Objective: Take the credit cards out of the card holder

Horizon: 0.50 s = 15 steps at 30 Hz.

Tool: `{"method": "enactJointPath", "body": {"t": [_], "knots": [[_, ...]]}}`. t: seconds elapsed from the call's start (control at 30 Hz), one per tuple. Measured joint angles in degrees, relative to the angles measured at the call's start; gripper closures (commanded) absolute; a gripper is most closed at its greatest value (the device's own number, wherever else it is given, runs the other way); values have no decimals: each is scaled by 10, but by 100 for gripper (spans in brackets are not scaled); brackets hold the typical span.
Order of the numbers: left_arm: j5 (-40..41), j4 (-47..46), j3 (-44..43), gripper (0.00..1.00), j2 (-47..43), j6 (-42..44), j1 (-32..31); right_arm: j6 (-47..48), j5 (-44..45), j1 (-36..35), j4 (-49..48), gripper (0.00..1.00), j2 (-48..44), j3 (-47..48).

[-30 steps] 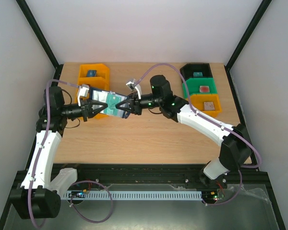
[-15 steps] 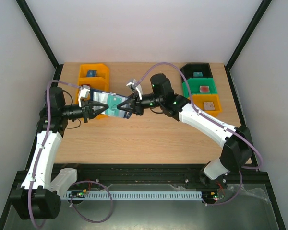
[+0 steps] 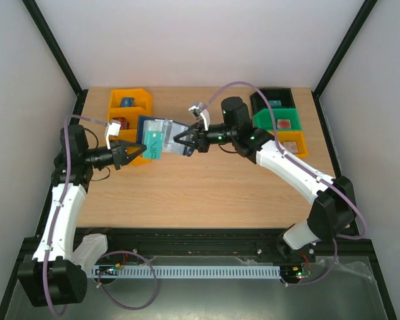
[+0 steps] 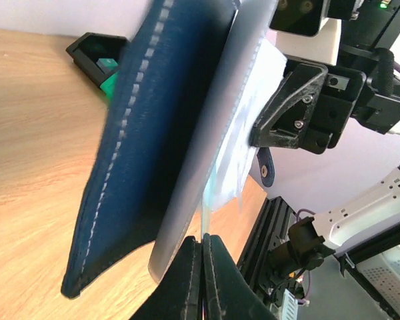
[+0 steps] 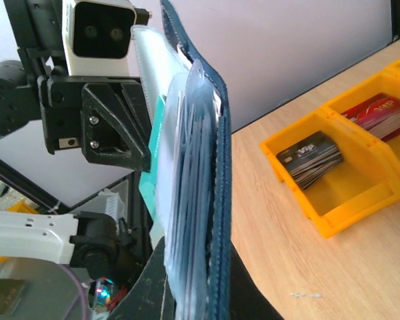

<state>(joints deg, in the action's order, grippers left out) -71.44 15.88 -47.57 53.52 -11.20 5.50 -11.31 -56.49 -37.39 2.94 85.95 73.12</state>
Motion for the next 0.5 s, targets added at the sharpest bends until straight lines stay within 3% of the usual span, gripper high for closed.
{"method": "enactJointPath", "body": {"t": [0.23,0.5], "knots": [[37,8,3,98,-3,5,9,-14,27,7,5,98,0,-3],[269,100,-64,98,-3,81,33,-75,167,152,110,98,69,31]]}}
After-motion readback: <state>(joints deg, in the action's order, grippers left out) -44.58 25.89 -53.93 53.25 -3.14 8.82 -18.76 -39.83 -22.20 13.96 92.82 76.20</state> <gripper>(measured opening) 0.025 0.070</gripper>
